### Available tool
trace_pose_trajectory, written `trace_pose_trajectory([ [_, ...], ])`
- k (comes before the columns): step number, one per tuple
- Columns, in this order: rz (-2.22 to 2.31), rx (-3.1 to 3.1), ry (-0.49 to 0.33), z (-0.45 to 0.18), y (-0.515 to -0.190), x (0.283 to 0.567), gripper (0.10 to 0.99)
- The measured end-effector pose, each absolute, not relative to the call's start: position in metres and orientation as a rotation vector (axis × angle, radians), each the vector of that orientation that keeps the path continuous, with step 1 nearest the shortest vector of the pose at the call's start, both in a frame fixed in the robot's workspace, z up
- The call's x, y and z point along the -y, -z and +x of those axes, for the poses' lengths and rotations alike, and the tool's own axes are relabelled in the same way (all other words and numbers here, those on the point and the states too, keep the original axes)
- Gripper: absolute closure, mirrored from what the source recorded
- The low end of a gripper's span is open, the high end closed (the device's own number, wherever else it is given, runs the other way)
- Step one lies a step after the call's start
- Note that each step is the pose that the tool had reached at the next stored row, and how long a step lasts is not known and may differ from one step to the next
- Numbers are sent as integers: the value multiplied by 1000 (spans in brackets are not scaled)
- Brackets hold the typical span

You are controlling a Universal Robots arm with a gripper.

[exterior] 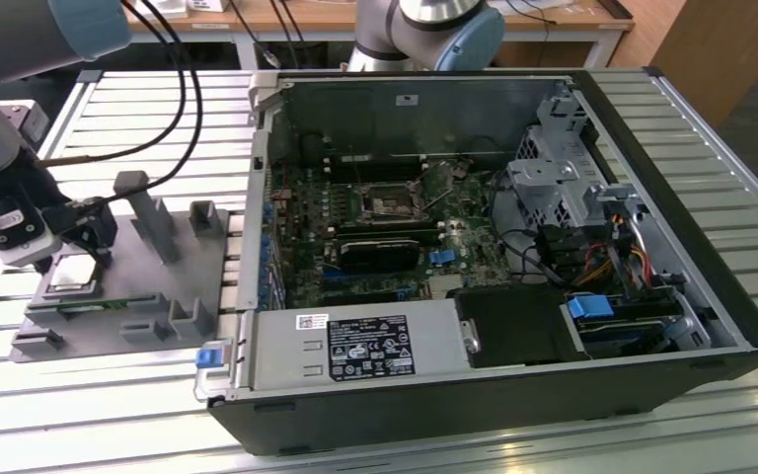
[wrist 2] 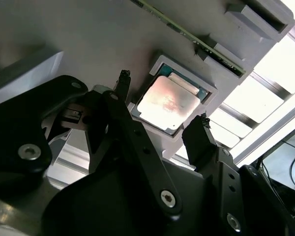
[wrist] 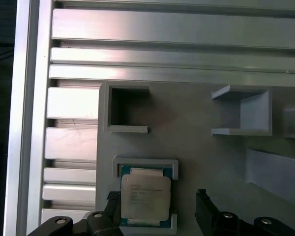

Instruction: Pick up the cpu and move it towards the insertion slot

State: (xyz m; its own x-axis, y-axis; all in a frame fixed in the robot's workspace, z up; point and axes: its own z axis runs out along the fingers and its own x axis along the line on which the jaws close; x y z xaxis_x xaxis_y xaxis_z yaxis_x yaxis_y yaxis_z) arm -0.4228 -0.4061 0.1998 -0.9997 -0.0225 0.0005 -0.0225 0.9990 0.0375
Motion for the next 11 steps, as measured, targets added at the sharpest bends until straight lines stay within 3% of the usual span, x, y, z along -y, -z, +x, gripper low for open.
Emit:
trace_pose_trajectory([
  [11, 43, 3139, 59, -427, -189, 407, 380],
])
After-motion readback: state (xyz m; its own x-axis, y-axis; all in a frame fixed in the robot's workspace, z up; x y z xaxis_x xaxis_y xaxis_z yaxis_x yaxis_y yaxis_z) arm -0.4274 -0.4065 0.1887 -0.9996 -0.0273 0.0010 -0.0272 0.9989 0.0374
